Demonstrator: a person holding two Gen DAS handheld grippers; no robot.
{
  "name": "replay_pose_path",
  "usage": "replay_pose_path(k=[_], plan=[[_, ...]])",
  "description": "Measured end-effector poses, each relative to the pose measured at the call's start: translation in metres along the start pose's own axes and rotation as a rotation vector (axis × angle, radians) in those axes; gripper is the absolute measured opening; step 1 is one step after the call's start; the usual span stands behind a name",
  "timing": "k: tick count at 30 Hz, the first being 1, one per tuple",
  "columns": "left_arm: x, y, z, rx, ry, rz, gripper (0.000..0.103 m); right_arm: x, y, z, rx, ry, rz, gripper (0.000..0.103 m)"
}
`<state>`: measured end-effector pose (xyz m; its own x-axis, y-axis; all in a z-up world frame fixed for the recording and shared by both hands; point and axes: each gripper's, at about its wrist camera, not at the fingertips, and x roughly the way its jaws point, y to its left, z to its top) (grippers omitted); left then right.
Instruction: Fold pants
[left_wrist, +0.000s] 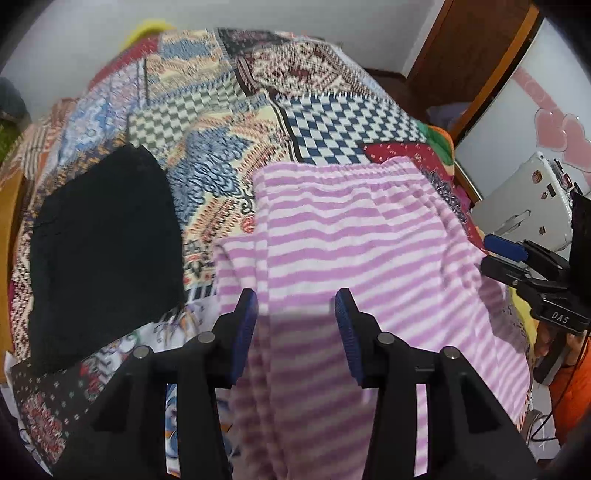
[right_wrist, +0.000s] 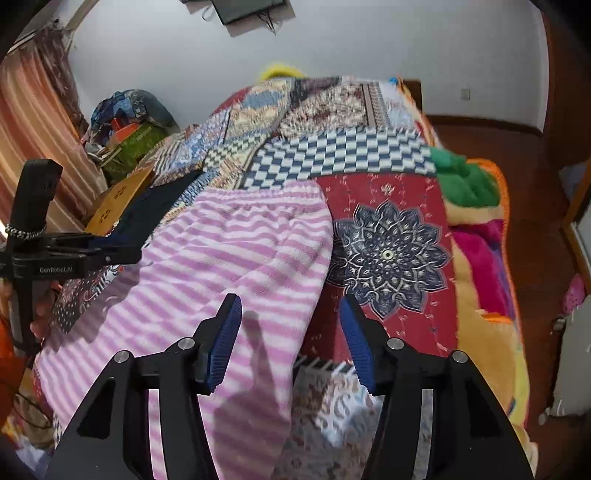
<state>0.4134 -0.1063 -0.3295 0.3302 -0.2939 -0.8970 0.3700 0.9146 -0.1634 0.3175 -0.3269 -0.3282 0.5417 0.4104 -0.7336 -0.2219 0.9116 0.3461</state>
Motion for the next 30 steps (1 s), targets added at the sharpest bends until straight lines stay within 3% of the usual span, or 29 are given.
replay_pose_path(k=[4, 6, 11, 14, 16, 24, 28, 30], plan=[[0.022, -0.002, 0.003, 0.016, 0.043, -0.006, 0.043, 0.022, -0.005, 0.004, 0.018, 0.043, 0.035, 0.051], [0.029, -0.004, 0.002, 0.028, 0.041, 0.001, 0.034, 0.029, -0.006, 0.004, 0.019, 0.052, 0.055, 0.051], [0.029, -0.003, 0.000, 0.031, 0.017, 0.002, 0.014, 0.032, 0.000, 0.002, -0.028, 0.039, 0.074, 0.027], [0.026, 0.000, -0.002, 0.018, 0.001, 0.003, 0.010, 0.029, 0.003, 0.002, -0.048, 0.017, 0.072, 0.016], [0.025, 0.001, -0.004, 0.020, -0.011, 0.014, 0.010, 0.026, 0.002, 0.002, -0.053, 0.000, 0.069, 0.014], [0.028, 0.015, -0.008, -0.045, 0.004, -0.013, 0.012, 0.030, -0.001, -0.002, -0.073, 0.029, 0.008, 0.012], [-0.001, 0.011, -0.013, -0.033, -0.006, -0.019, 0.012, 0.001, 0.005, -0.001, -0.070, 0.026, 0.002, 0.014], [-0.023, 0.005, -0.022, -0.012, -0.025, -0.046, 0.013, -0.014, 0.010, -0.003, -0.075, 0.019, 0.019, 0.022]])
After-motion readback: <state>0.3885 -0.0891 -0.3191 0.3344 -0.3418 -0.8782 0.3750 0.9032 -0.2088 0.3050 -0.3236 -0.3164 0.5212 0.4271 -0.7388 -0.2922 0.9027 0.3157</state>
